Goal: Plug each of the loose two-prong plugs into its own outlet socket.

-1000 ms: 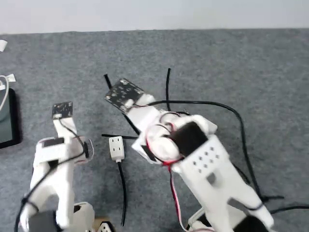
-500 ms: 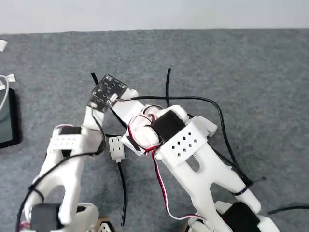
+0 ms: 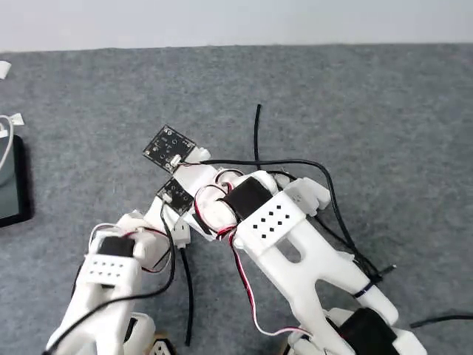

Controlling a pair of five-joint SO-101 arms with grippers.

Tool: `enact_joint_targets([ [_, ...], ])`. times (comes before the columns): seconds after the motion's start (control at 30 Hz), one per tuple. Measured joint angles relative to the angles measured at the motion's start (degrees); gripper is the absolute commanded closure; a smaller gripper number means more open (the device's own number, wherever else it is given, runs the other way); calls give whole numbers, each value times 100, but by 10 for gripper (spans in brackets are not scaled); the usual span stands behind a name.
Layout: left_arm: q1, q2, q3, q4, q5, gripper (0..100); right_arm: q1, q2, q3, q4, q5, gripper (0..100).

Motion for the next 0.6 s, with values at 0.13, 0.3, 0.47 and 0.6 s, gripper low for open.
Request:
enact_joint_targets([
  [0.13,0,-466,185,0,0,988,0,0,0,-26,0,991],
  [0.3,-62,-598,316,-308,193,988,0,0,158,-316,-193,991],
  [0.47,-413,-633,325,-554,853,987,211,0,756,-1266,-1495,991],
  [0.6,-818,-633,325,-571,1626,987,334,0,1503,-2409,-2426,991],
])
